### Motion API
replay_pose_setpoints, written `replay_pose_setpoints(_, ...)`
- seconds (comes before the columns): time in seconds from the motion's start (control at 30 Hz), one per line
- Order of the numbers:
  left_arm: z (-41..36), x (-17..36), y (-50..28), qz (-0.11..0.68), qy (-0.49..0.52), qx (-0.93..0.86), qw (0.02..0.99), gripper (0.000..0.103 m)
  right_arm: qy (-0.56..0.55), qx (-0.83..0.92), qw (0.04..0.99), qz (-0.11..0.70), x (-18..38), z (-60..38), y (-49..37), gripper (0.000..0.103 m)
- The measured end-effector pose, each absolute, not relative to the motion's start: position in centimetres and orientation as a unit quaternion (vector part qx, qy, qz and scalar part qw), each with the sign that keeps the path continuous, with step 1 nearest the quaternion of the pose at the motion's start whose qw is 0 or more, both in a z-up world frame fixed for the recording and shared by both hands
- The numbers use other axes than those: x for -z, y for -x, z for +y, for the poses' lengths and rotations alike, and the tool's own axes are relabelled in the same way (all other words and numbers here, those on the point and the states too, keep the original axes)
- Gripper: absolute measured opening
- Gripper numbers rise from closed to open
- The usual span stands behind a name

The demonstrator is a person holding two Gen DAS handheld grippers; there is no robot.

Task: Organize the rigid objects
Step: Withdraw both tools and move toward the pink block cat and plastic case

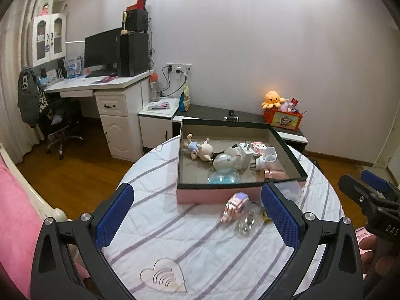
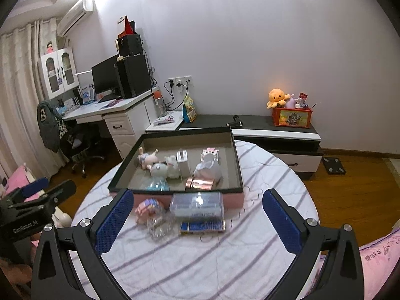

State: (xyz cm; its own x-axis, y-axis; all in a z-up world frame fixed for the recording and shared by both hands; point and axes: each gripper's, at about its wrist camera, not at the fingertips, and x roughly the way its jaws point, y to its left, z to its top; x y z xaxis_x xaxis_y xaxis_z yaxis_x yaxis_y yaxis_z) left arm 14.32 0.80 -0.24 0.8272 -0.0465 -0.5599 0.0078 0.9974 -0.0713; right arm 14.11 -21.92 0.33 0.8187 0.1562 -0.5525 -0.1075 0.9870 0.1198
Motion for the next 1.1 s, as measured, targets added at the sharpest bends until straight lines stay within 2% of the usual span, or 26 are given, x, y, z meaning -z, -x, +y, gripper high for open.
replay_pose_setpoints(0.5,0.0,0.3,-12.0,0.293,0.029,0.019,0.956,0.103,-0.033,-0.074,0.955,0.285,-0.7,-21.3,-11.7,0.103)
replay_pose_setpoints(1.1,-0.9,1.3,-12.5,0.312,0.027,0.024,0.950,0.103,-0.040,-0.063,0.949,0.306,0.6,-22.3,-12.8,0.103)
